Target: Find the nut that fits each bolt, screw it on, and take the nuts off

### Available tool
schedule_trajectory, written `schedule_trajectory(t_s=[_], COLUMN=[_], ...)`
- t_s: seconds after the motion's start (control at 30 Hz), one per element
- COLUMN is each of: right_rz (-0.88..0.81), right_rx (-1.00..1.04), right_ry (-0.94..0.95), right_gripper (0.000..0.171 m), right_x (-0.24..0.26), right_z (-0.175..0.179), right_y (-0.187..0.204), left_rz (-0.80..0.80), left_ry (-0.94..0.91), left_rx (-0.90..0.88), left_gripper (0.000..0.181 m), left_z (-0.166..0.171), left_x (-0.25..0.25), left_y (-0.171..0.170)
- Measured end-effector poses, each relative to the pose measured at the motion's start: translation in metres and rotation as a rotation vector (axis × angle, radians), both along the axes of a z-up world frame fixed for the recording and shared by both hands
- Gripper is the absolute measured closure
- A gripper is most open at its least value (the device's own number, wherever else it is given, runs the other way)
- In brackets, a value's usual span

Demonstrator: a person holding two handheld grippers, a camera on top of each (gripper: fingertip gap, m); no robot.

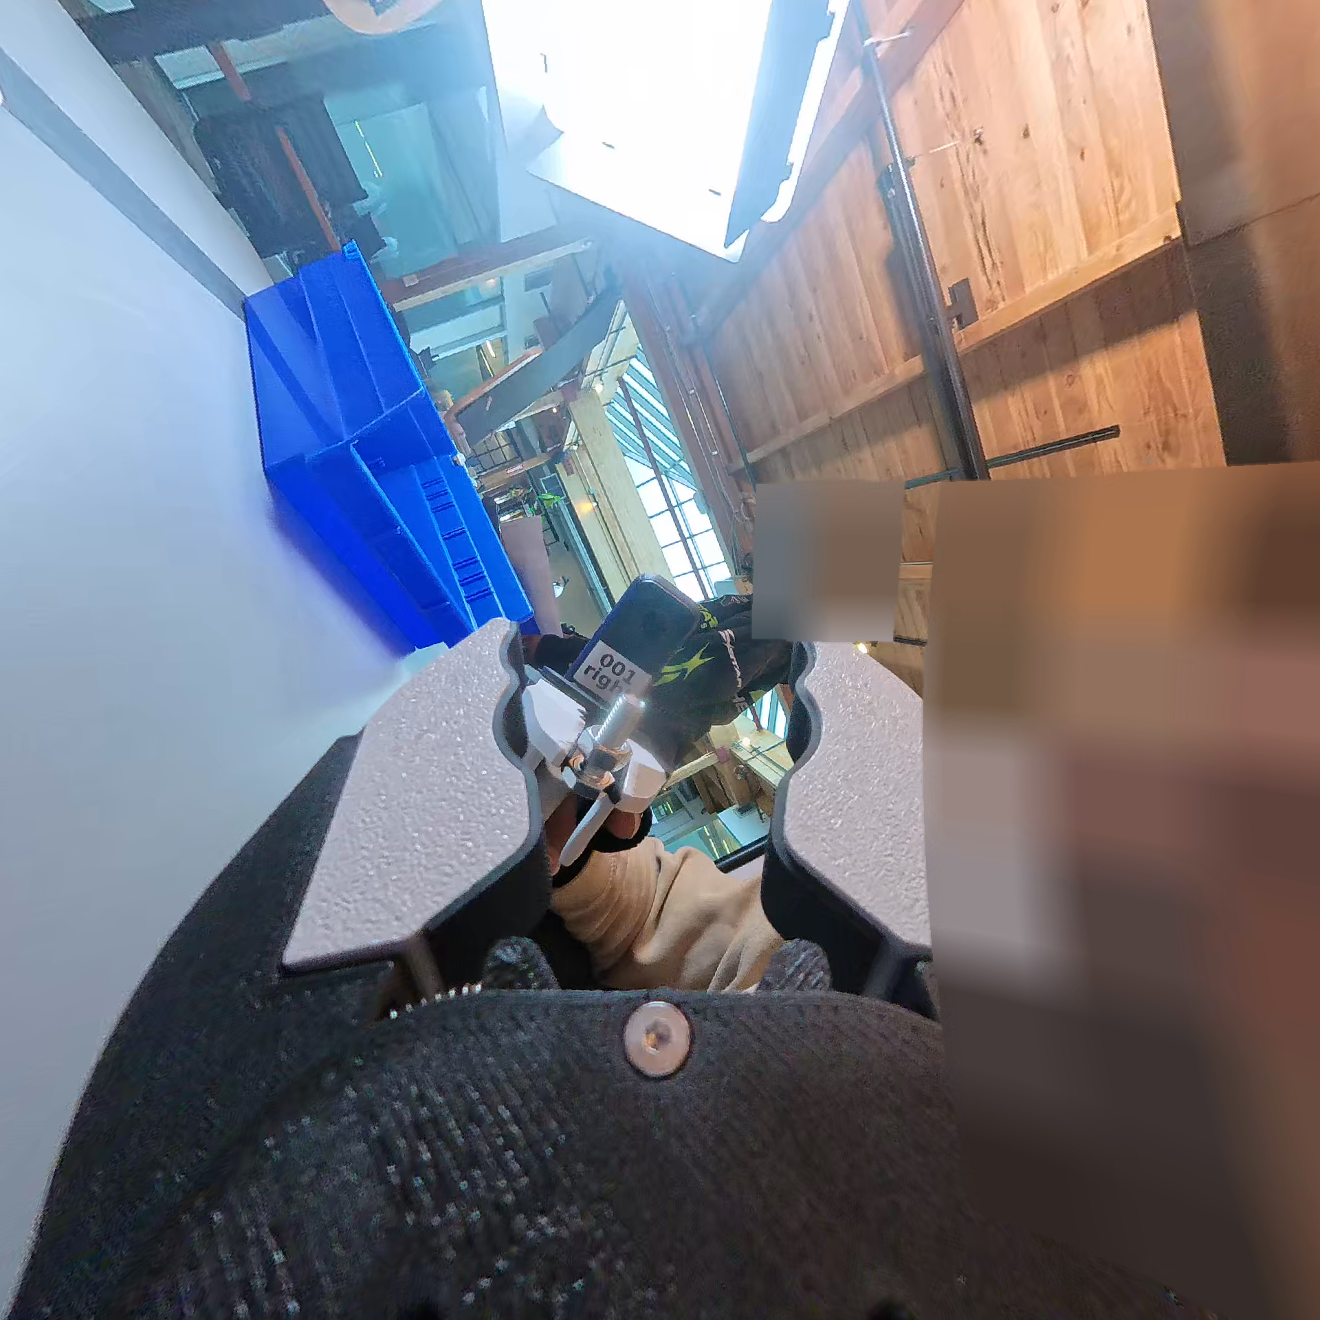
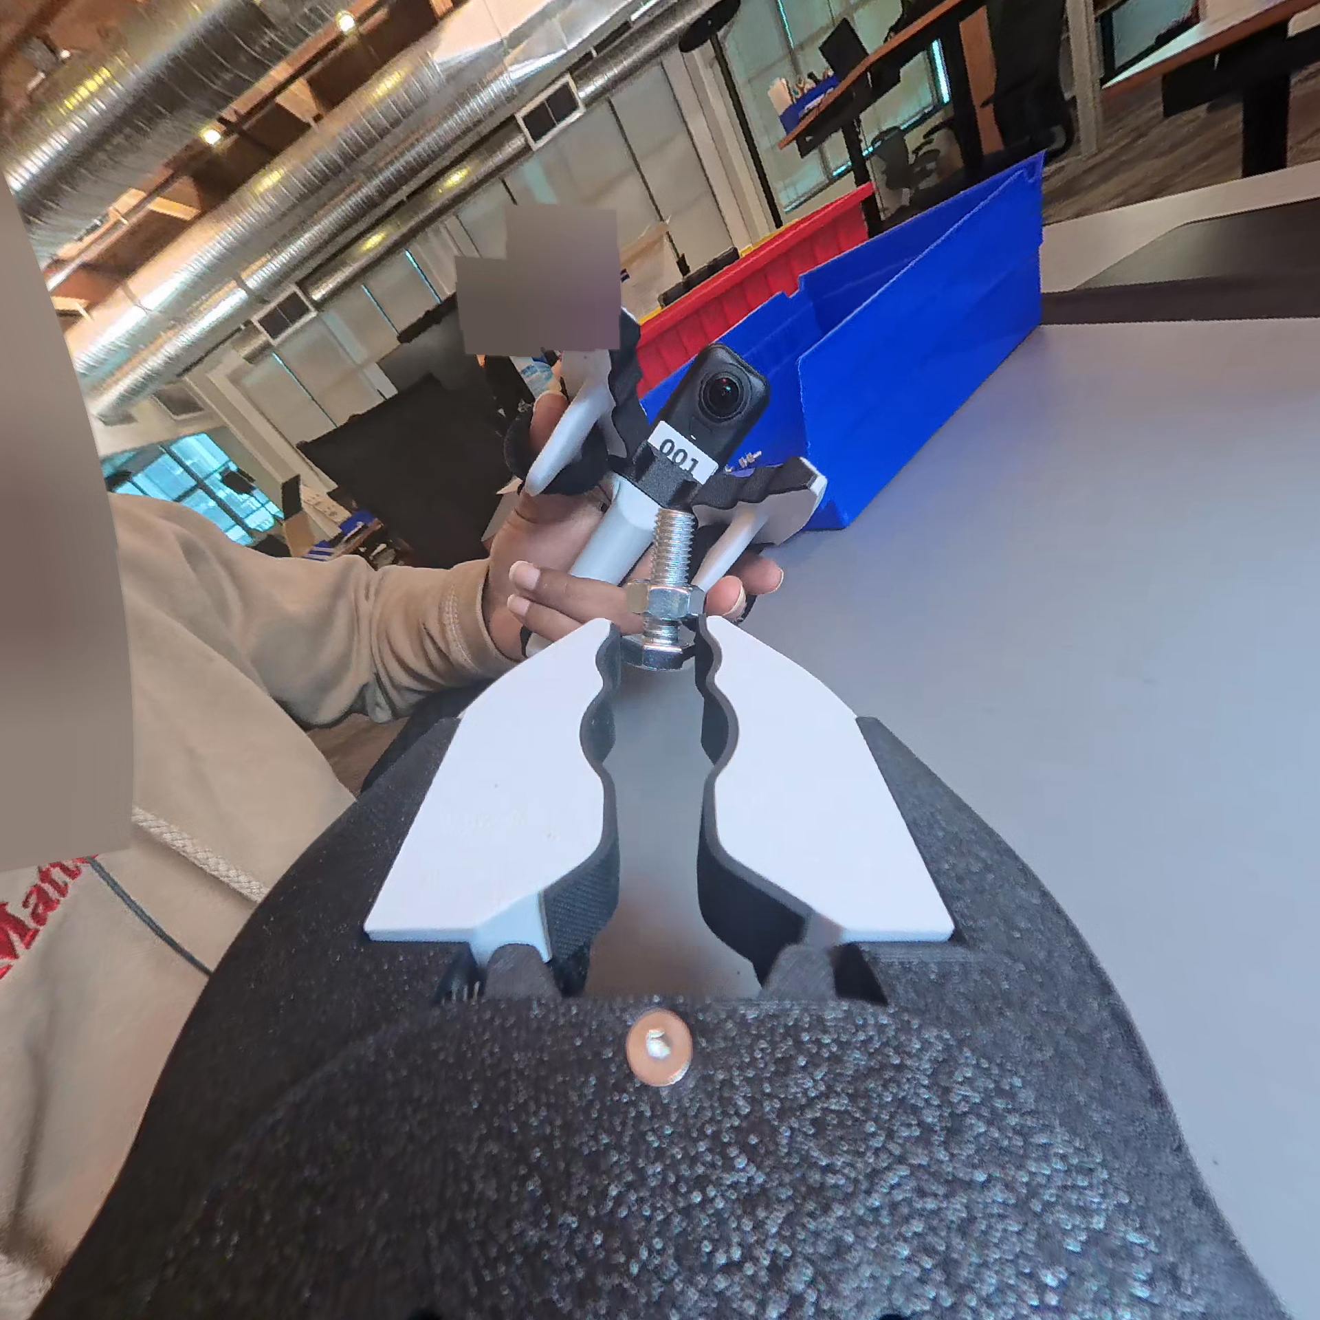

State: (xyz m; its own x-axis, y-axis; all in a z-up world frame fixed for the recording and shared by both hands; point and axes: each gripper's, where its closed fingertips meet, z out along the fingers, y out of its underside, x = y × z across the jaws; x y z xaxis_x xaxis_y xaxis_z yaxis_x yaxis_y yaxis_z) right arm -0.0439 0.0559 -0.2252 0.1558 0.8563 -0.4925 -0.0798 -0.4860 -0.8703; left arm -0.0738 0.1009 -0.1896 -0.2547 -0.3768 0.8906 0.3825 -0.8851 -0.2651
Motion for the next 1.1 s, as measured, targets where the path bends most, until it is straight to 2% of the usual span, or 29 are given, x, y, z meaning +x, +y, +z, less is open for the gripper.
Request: schedule_trajectory(t_s=[0.17,0.27,0.47,0.67,0.97,1.1], right_rz=[0.001,-0.006,-0.010,0.000,-0.011,0.000], right_rx=[-0.007,0.014,0.141,0.276,0.406,0.463], right_ry=[-0.007,-0.020,-0.049,-0.084,-0.146,-0.193], right_gripper=[0.151,0.151,0.151,0.151,0.150,0.148], right_x=[0.000,-0.001,-0.006,-0.009,-0.010,-0.013], right_z=[-0.002,-0.003,-0.001,0.001,-0.001,-0.007], right_y=[0.001,0.002,-0.005,-0.014,-0.019,-0.022], left_rz=[-0.006,-0.025,-0.084,-0.034,0.039,0.035], left_ry=[0.001,0.059,0.365,0.512,0.670,0.713], left_rx=[0.002,0.072,0.502,0.771,1.103,1.184], left_gripper=[0.113,0.123,0.144,0.171,0.172,0.172], left_z=[-0.002,-0.005,-0.016,-0.017,-0.014,-0.018], left_x=[0.000,0.006,0.029,0.036,0.037,0.039], left_y=[0.001,-0.005,-0.038,-0.054,-0.066,-0.072])
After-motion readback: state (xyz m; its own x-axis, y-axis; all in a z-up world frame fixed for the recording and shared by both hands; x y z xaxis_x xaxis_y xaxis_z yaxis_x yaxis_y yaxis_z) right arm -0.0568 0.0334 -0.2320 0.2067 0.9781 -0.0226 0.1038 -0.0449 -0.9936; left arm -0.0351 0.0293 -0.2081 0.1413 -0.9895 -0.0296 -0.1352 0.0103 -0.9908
